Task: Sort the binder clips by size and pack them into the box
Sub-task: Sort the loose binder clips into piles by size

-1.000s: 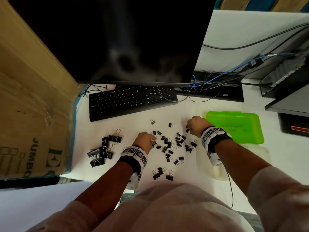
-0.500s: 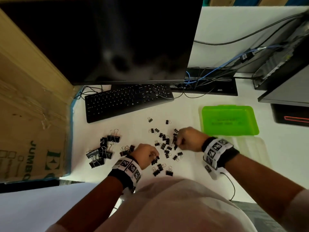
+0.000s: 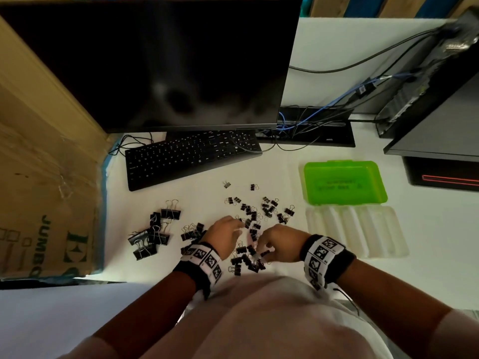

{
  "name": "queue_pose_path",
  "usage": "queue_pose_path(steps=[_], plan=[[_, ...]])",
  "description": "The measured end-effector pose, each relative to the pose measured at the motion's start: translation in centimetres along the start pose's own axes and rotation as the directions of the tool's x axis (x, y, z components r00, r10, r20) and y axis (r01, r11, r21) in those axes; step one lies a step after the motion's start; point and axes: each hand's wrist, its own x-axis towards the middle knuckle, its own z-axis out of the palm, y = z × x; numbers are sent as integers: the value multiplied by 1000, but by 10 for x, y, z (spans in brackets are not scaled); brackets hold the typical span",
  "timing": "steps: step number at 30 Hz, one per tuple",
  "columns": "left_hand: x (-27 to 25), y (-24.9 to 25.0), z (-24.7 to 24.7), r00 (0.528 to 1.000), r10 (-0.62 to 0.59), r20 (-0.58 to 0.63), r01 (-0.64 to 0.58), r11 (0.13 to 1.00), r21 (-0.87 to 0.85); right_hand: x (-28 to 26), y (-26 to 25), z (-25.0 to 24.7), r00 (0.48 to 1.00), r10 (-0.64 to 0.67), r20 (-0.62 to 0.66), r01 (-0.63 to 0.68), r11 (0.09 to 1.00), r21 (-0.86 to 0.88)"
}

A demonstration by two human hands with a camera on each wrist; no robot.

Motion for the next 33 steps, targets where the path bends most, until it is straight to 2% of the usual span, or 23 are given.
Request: queue_pose_path(steps=[2,5,8,11,15,19,26,30,33], plan=[[15,4,-3,998,-43,-53,43,999,-5,3,7,-10,989,57,-135,-55,998,24],[38,14,-5,997,-73,-7,74,997,29,20,27,-18,910,276,-310,-280,959,31],[54,18,-3,997,-52,57,46,993,108,43,35,-20,860,394,-324,-389,918,83],[60,15,1,997,4,72,-13,992,127,61,33,-23,854,398,-334,-397,915,76],[61,12,4,996,65,57,-73,987,144,76,32,-23,850,444,-282,-451,892,43],[60,11,5,985,144,96,-158,973,166,73,41,-20,852,463,-244,-458,885,80],[54,16,12,950,236,202,-277,939,203,46,50,-19,913,383,-141,-373,923,92],[52,6,16,955,229,188,-260,952,161,30,49,-16,915,334,-225,-307,940,147],[49,2,9,980,175,97,-178,984,17,24,51,-20,890,326,-320,-229,924,306]])
